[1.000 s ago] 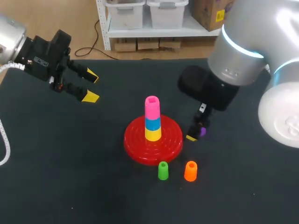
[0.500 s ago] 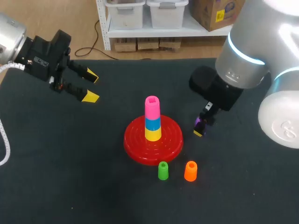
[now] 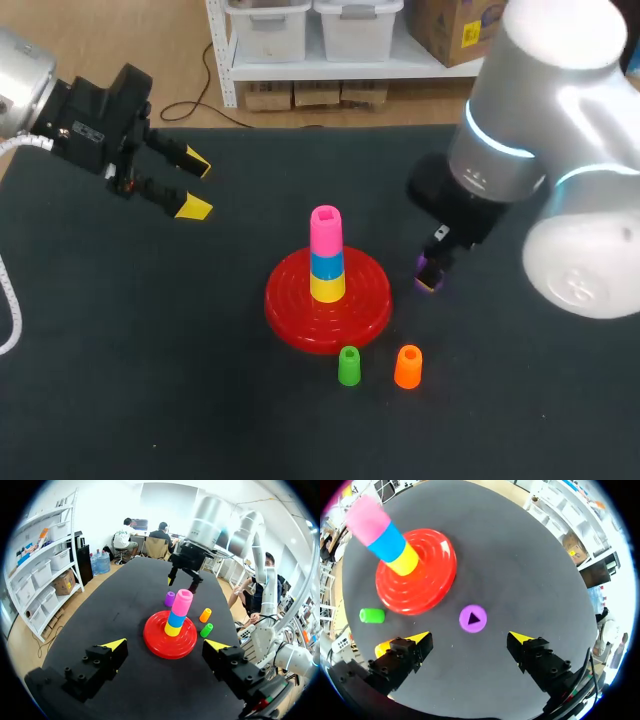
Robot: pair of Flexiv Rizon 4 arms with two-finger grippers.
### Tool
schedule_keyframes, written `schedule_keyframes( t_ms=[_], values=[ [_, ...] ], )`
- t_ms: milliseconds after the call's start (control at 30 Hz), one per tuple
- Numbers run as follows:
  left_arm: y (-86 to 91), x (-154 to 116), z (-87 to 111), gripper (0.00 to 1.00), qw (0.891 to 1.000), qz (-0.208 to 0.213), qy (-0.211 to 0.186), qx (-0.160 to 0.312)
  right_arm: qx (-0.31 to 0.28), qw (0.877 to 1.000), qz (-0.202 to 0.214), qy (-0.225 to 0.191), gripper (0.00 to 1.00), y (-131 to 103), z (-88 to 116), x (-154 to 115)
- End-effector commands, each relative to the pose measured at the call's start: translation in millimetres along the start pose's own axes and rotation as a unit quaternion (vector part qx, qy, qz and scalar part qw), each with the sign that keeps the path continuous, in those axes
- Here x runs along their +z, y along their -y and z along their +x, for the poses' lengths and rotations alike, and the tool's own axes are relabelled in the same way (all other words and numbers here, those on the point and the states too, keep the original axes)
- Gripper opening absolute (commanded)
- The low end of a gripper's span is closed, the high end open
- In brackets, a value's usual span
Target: Pick up and stack the cylinders on the red base in this order: pink,purple,orange,green
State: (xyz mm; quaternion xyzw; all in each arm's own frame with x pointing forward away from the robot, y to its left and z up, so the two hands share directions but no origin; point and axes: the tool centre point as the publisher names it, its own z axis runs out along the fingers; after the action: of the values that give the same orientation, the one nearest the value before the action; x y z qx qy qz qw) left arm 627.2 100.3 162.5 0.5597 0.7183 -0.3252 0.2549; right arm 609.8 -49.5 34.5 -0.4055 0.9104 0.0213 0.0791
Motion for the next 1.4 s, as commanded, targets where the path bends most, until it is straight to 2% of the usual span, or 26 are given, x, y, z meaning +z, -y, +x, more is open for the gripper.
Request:
schedule_keyframes(
  t_ms=[33,300,733,800,933,1000,1100,1400],
  values=[
    [0.1,0.1,1.1,1.00,1.000,-0.001,0.001,0.001,0.003,1.000,-0.001,-0.005,1.00,3.5,-13.0,8.1],
    [0.1,0.1,1.1,1.00,1.000,-0.001,0.001,0.001,0.012,1.000,-0.019,-0.009,1.00,6.6,-19.0,10.1],
    [0.1,0.1,1.1,1.00,1.000,-0.001,0.001,0.001,0.004,1.000,-0.020,-0.015,1.00,6.3,-24.3,3.6],
    [0.1,0.1,1.1,1.00,1.000,-0.001,0.001,0.001,0.004,1.000,-0.020,-0.015,0.92,6.8,-24.7,4.2],
    [0.1,0.1,1.1,1.00,1.000,-0.001,0.001,0.001,0.006,1.000,-0.021,-0.017,0.62,8.2,-23.8,7.0],
    [0.1,0.1,1.1,1.00,1.000,-0.001,0.001,0.001,0.007,1.000,-0.021,-0.019,0.55,8.5,-22.7,8.2],
    [0.1,0.1,1.1,1.00,1.000,-0.001,0.001,0.001,0.006,1.000,-0.022,-0.019,0.50,8.2,-21.8,8.5],
    [0.1,0.1,1.1,1.00,1.000,-0.001,0.001,0.001,0.005,1.000,-0.024,-0.018,0.47,5.5,-21.5,9.9]
  ],
)
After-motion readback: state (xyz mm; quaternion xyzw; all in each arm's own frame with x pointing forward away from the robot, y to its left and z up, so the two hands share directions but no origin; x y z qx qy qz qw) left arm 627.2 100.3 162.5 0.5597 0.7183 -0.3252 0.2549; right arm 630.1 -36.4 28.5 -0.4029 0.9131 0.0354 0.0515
